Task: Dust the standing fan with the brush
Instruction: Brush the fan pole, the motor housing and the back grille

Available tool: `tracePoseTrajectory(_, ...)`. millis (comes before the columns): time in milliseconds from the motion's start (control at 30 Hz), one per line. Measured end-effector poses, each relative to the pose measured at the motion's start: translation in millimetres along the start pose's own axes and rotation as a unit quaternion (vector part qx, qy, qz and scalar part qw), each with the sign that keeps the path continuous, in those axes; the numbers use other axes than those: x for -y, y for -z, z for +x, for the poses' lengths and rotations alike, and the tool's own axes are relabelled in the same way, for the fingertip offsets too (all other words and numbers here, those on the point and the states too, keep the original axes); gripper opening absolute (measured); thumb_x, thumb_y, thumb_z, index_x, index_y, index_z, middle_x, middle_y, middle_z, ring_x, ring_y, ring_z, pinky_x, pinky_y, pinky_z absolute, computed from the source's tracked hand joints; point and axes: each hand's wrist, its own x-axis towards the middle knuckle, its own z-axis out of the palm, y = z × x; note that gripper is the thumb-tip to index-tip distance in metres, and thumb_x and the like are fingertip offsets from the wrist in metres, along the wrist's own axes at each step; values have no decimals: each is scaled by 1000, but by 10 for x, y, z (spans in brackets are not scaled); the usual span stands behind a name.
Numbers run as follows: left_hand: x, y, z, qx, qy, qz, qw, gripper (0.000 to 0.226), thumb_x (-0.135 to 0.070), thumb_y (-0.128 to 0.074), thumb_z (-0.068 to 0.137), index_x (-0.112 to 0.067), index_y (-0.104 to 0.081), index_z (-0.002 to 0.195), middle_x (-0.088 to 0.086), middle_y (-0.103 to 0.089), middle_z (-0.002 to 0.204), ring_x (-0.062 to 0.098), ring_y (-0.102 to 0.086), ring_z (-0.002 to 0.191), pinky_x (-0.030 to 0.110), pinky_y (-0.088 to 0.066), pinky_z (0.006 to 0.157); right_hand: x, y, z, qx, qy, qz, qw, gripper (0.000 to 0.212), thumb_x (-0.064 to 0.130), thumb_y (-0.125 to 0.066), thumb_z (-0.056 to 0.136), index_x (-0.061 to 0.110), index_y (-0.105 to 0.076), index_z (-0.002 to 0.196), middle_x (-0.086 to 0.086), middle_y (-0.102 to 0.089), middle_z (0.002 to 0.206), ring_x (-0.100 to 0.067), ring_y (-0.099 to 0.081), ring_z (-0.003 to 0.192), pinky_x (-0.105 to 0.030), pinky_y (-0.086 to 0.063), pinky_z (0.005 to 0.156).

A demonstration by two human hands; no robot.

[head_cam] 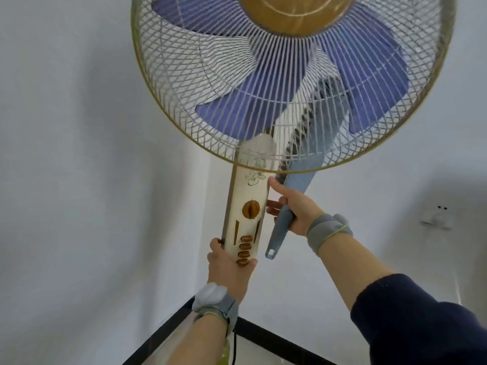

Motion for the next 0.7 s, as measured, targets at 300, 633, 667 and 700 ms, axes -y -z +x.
tracePoseTrajectory(300, -264, 276, 10, 210, -50, 41, 976, 84, -38, -75, 66, -20, -27, 132, 3, -55, 122, 21, -60, 104, 39, -57, 84, 46, 265, -208, -5, -19, -11, 1000, 41, 46, -74, 75, 13, -53, 85, 5, -39, 51, -15, -62, 51, -28, -40, 55)
tracePoseTrajectory(633, -1346, 1112, 17, 333, -121, -383, 853, 76, 5, -57, 64, -26, -44, 132, -6, -69, 104, 8, -65, 94, 23, -53, 75, -16, 306, -362, 18, 6, 36, 999, 20, 25, -62, 89, 12, -49, 81, -1, -51, 59, -19, -64, 62, -30, -43, 63)
tracePoseTrajectory(667, -1374, 1230, 13, 355, -114, -434, 820, 77, 2, -63, 61, -27, -43, 130, -6, -69, 105, 10, -65, 99, 28, -53, 80, -8, 284, -381, 23, 8, 31, 999, 22, 24, -60, 90, 12, -47, 78, -1, -56, 56, -20, -63, 65, -30, -43, 65)
tracePoseTrajectory(700, -1382, 1345, 0, 370, -106, -469, 795, 82, -5, -75, 57, -26, -43, 129, -3, -68, 108, 15, -63, 105, 34, -52, 85, -3, 249, -407, 30, 6, 25, 999, 23, 24, -59, 91, 11, -45, 77, 0, -59, 52, -20, -62, 66, -30, -43, 66)
